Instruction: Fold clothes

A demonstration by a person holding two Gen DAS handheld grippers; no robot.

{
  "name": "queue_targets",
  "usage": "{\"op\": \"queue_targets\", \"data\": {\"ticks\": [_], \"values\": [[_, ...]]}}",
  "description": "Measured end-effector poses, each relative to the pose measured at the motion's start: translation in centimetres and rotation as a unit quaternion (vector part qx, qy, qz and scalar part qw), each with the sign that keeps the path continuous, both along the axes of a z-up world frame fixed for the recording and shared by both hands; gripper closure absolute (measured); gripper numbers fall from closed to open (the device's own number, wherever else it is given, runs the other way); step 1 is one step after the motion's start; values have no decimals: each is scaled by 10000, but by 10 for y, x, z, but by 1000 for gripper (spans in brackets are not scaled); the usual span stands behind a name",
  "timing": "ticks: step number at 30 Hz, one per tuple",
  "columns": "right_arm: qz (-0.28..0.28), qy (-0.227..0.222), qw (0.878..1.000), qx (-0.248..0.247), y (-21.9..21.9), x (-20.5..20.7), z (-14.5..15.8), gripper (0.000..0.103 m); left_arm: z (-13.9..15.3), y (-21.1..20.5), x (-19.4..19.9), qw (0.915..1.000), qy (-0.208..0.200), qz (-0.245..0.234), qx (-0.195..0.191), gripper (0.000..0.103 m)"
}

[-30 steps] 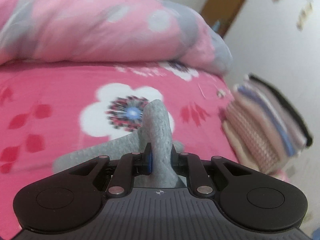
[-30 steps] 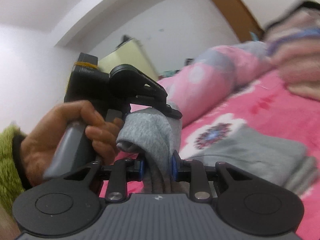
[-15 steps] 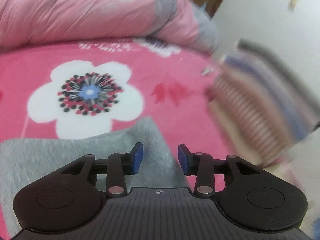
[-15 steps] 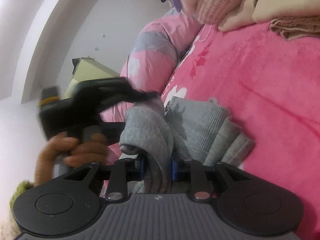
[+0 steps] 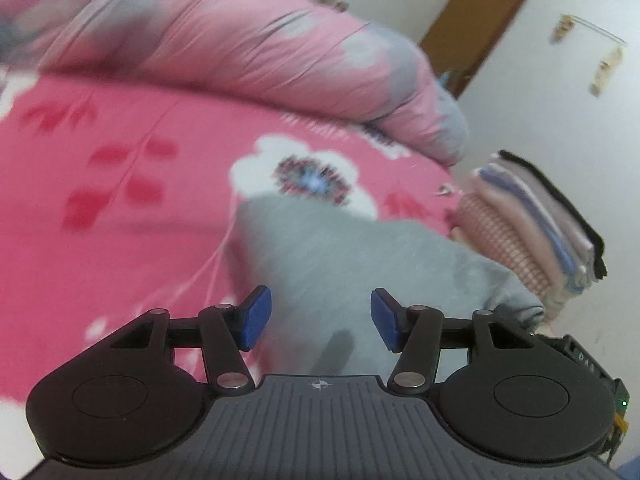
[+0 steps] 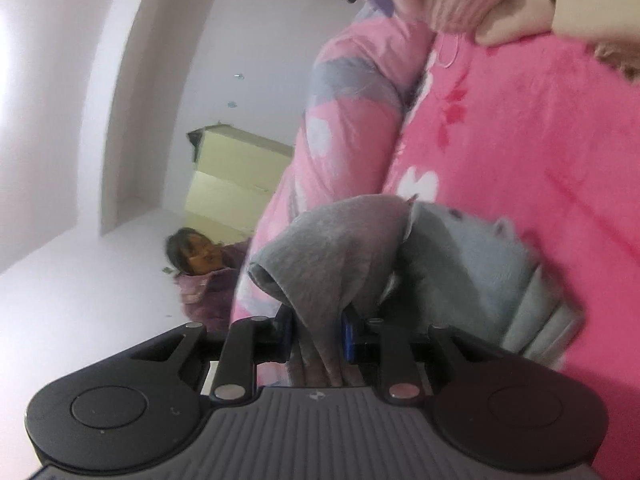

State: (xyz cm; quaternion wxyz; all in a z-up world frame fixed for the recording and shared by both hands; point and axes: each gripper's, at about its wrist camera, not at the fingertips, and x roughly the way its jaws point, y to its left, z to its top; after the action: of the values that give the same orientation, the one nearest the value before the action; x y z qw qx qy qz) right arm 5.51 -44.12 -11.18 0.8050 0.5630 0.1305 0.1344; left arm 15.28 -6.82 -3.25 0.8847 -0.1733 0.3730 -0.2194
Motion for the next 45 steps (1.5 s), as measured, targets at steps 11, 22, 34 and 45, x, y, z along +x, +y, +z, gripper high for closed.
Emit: {"op": "queue_targets", "data": {"ticks": [11, 22, 34, 45], "values": [[-166, 742, 9962, 423, -21, 0, -33, 80, -44, 12, 11, 9946, 671, -102, -791, 47], [-427, 733, 9899, -1133, -61, -34, 45, 30, -61, 23, 23, 9885, 821, -445, -1192, 37], [2224, 2211, 9393, -1391, -70, 87, 10, 14, -89, 23, 39, 9608, 1585, -893, -2091, 34], [2845, 2105, 9256, -1345, -43, 126, 0, 0, -98, 4, 55, 9502, 1778, -1228, -2245, 22]]}}
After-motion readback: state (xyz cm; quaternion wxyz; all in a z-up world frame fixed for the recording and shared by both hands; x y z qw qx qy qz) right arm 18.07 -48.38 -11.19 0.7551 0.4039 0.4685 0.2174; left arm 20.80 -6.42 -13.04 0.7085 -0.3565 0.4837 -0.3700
